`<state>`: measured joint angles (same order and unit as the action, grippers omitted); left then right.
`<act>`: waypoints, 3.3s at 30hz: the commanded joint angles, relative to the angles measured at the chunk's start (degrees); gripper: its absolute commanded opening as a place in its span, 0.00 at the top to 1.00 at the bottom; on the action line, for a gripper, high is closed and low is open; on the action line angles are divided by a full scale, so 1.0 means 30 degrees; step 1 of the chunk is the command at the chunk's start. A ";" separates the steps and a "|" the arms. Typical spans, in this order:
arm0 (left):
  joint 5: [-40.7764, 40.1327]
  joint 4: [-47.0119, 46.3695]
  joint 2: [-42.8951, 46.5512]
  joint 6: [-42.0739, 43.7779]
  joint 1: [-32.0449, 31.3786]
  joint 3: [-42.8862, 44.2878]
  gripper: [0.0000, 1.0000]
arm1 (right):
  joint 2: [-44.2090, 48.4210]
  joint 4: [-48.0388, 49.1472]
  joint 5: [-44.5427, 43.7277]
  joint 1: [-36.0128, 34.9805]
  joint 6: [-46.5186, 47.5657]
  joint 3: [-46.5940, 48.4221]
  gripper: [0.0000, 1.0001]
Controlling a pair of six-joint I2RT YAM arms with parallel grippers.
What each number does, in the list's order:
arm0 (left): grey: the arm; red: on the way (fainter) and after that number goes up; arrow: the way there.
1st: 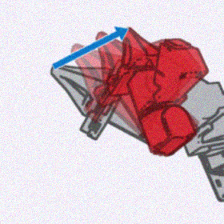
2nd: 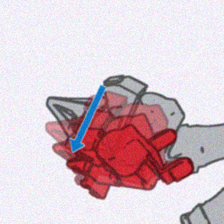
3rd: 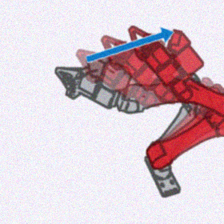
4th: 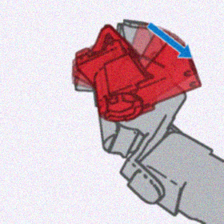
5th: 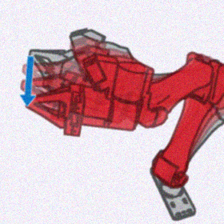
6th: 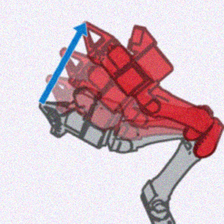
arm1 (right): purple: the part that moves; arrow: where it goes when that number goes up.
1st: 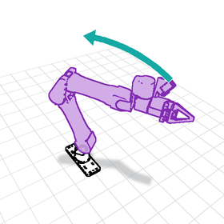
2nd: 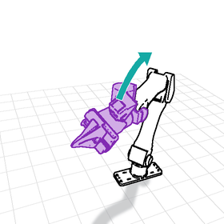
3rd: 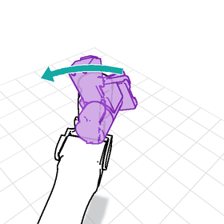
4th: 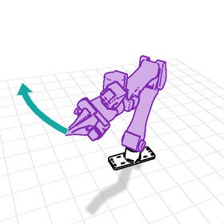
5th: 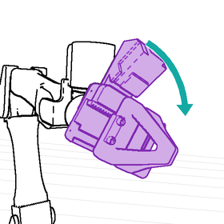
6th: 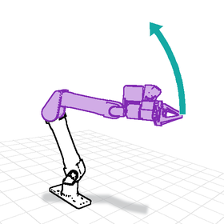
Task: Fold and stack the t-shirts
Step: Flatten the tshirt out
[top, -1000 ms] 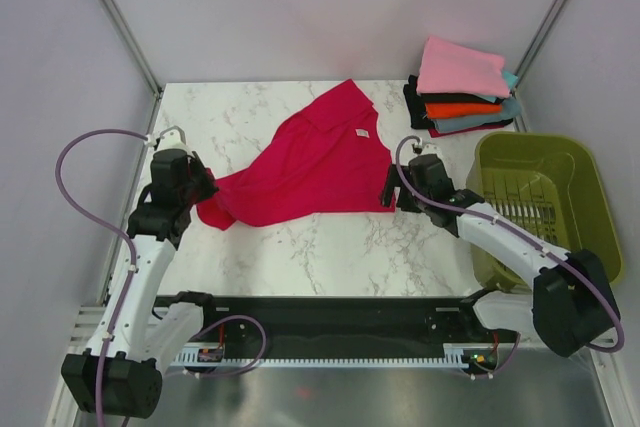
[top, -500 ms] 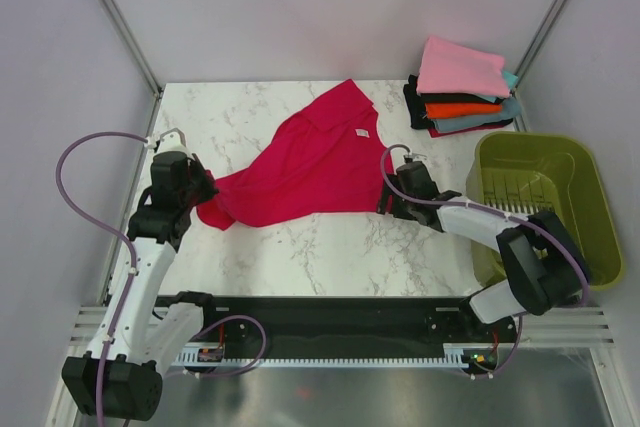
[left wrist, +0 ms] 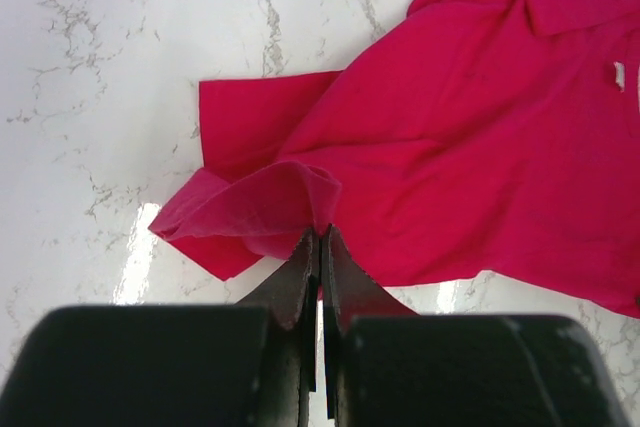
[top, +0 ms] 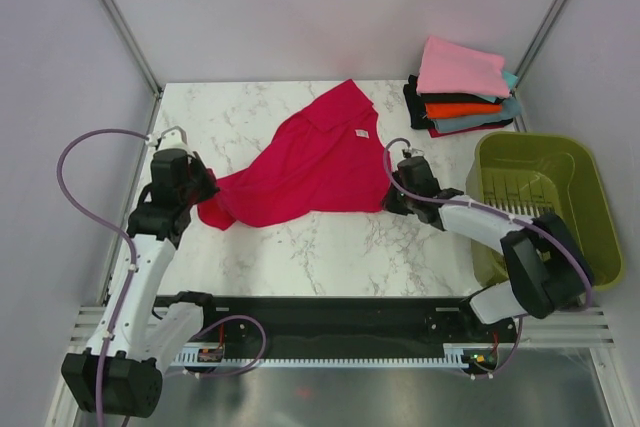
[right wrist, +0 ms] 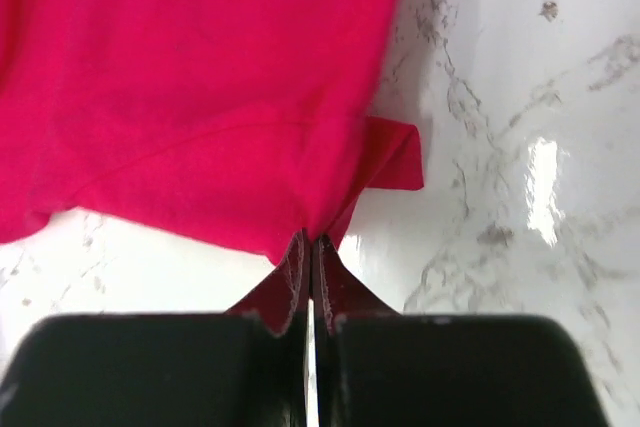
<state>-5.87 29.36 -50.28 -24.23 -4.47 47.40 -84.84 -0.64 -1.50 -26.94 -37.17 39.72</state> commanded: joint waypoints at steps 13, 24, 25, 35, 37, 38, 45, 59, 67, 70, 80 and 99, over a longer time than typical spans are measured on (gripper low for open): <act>0.1049 -0.0939 0.2403 0.3738 0.0113 1.1177 0.98 | 1.0815 -1.1296 -0.1901 -0.0044 0.1959 1.5345 1.00; 0.1282 -0.2201 0.3464 0.6288 0.0084 1.3994 0.98 | 1.1440 -1.3759 -0.3573 -0.0073 0.3071 2.2526 1.00; 0.1253 -0.2171 0.3228 0.6405 0.0084 1.4315 0.98 | 1.1057 -1.3731 -0.3631 -0.0044 0.3189 2.2849 1.00; 0.0549 0.4970 -1.0937 0.7083 0.1398 2.0347 0.98 | -0.6576 -1.5716 -0.0717 0.3992 0.2932 3.1630 0.77; 0.0957 0.7482 -1.4767 0.6760 0.2447 2.2071 0.46 | -0.9996 -1.7908 0.0440 0.4496 0.2516 3.6064 0.03; 0.1279 0.7961 -1.5314 0.6120 0.2689 2.2285 0.35 | -1.1607 -1.9283 0.0469 0.4381 0.2748 3.6819 0.02; -0.0181 0.6178 -1.4353 0.5557 0.3160 1.8159 0.14 | -0.5972 -1.2588 -0.0526 0.4029 0.3423 2.6021 0.02; 0.3330 0.1818 -0.9431 0.3214 0.2751 0.8377 0.20 | -0.0403 -0.5679 0.1434 0.3297 0.2576 1.0498 0.02; 0.0675 0.1021 -1.2298 0.1867 0.2280 0.7052 0.17 | 0.0180 -0.4093 0.2052 0.2770 0.2458 0.6275 0.02; 0.0609 0.1402 -1.4026 0.1341 0.3099 0.7375 0.22 | 0.0999 -0.4063 0.2110 0.2652 0.2516 0.5338 0.02; 0.1515 -0.0412 -1.6080 0.1689 0.4126 0.6350 0.32 | 0.3873 -0.2951 0.2109 0.2652 0.2546 0.1498 0.02; 0.1312 -0.0559 -1.8835 0.1455 0.4156 0.6379 0.75 | 0.5779 -0.0871 0.2315 0.2886 0.1931 -0.2954 0.02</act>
<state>-2.59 30.04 -104.42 -18.61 8.29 66.06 -68.71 -6.87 4.60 -18.48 -29.91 33.23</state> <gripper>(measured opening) 0.294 0.982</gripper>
